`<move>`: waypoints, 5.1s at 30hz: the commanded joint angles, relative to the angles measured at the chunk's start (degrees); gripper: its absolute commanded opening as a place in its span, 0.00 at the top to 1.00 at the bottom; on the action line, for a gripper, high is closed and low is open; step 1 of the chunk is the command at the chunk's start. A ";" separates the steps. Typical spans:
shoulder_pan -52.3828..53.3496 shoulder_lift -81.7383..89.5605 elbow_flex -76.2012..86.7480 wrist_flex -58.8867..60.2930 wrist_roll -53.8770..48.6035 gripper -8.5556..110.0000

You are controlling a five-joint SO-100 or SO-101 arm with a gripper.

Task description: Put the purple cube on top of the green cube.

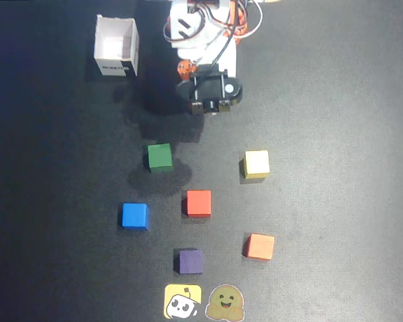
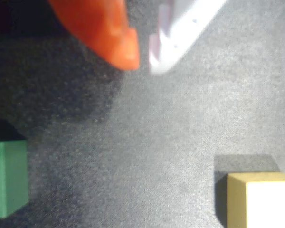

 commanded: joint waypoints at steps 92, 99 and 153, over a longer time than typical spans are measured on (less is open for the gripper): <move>-1.05 -148.89 -155.83 20.39 5.71 0.73; -0.88 -164.97 -181.23 28.48 4.31 0.73; 0.44 -140.19 -134.91 4.48 9.49 0.92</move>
